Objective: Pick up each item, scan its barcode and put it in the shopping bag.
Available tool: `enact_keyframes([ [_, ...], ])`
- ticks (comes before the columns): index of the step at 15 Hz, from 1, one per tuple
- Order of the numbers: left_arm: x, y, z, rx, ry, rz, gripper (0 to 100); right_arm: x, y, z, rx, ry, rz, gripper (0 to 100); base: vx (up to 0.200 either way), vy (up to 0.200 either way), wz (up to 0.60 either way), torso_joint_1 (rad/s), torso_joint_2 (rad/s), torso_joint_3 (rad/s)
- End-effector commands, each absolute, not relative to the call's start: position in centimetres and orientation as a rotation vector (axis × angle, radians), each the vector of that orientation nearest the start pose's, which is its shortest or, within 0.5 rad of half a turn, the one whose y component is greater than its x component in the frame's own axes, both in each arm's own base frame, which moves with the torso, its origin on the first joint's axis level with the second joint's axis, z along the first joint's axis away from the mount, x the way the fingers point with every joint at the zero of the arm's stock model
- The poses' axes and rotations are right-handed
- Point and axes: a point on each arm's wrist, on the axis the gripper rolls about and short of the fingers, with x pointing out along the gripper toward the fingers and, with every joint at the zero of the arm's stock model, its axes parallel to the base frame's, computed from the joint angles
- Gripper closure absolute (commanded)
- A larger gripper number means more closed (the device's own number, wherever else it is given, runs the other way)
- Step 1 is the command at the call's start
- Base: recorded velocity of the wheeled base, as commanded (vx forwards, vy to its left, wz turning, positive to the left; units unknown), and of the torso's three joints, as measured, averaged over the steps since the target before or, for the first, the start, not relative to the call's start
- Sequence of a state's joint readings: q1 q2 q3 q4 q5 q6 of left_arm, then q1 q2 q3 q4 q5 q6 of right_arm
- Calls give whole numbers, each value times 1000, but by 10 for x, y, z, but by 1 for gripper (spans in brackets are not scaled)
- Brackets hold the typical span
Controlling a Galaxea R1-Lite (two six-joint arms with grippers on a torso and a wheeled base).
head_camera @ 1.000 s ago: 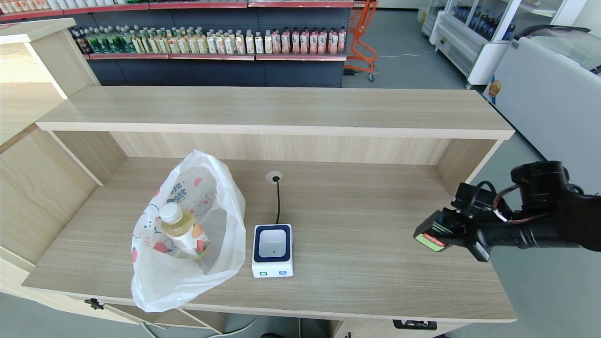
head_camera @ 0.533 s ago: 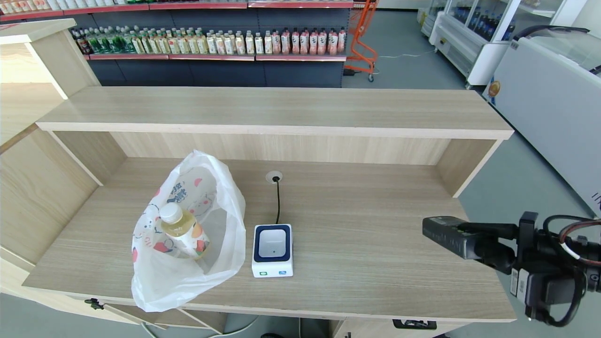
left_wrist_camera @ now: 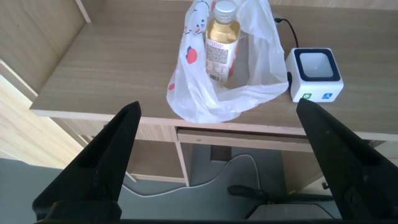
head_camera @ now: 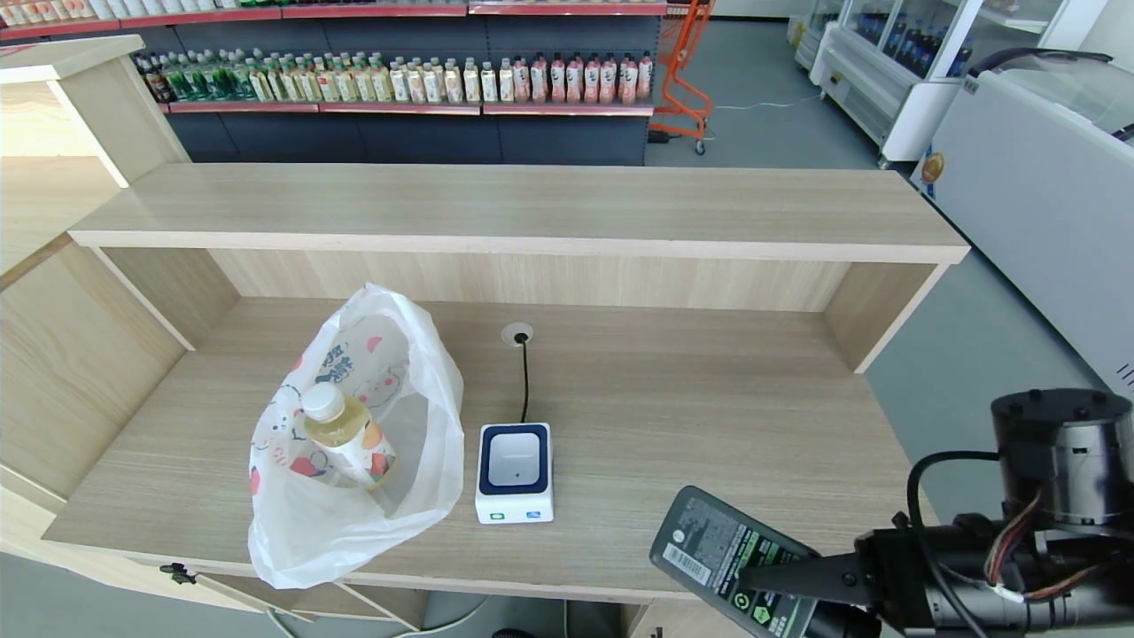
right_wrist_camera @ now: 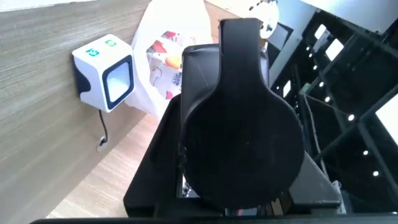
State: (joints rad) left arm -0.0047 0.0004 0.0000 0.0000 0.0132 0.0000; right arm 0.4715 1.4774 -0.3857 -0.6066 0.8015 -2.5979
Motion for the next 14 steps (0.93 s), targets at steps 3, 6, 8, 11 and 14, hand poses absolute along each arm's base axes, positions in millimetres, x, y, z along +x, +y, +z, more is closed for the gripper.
enact_keyframes([
  [3, -23, 0, 75, 0, 0, 9, 0, 175, 126, 124, -1974, -1526, 1079, 100, 0, 0, 0, 0, 0, 0],
  [6, -23, 0, 75, 0, 0, 9, 0, 179, 130, 126, -1913, -1609, 1073, 100, 0, 0, 0, 0, 0, 0],
  [8, -23, 0, 75, 0, 0, 9, 0, 179, 130, 126, -1911, -1617, 1071, 100, 0, 0, 0, 0, 0, 0],
  [11, -23, 0, 75, 0, 0, 9, 0, 184, 132, 127, -1892, -1658, 1044, 100, 0, 0, 0, 0, 0, 0],
  [14, -23, 0, 75, 0, 0, 9, 0, 186, 134, 126, -1888, -1653, 1054, 100, 0, 0, 0, 0, 0, 0],
])
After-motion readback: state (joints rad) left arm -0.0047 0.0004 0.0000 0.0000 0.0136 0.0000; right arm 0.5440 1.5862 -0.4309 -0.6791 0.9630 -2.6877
